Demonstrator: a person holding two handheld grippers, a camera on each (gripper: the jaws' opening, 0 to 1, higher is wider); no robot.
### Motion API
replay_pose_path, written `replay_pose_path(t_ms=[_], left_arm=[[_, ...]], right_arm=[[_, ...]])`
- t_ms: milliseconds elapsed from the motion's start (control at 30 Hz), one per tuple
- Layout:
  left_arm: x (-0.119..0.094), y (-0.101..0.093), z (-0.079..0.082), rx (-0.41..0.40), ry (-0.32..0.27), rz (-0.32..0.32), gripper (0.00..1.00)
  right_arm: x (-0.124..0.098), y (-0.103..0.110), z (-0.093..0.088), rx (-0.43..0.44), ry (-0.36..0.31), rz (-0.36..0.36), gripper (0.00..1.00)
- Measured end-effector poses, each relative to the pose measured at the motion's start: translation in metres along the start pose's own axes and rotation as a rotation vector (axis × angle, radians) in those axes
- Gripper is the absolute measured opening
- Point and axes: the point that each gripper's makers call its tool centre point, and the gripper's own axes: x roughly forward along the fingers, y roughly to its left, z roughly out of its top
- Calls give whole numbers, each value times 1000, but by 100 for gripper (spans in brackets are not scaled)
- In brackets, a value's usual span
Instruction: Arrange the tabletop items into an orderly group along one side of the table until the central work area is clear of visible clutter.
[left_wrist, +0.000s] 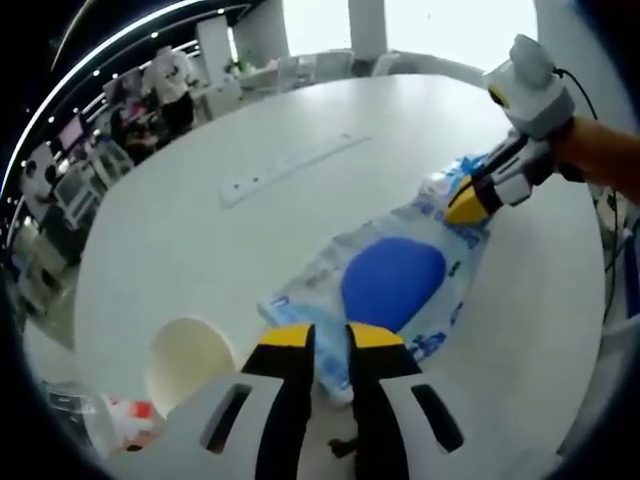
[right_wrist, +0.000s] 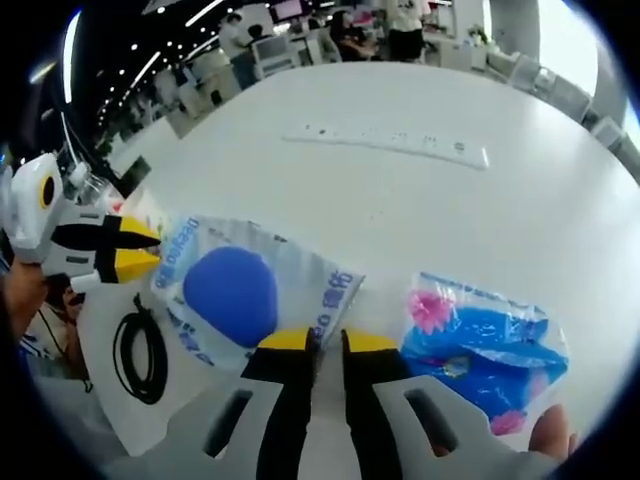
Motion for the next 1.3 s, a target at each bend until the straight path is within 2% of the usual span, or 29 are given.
replay_pose_path(t_ms=[100,400,900,1300], left_arm=[[0,-1,1,0,1,-1,10],[0,-4,5,8,-4,-6,9],[-4,-5,6,10,-10,-5,8],[-14,-7,13,10,-34,-5,8]], right_arm=[[-2,-3,-5,17,19,-3,8],[-9,-6,-11,36,26,-13,13],[-16,-5,-16,41,32,-8,13],[-32,3,-5,-35,-19,-11,14]])
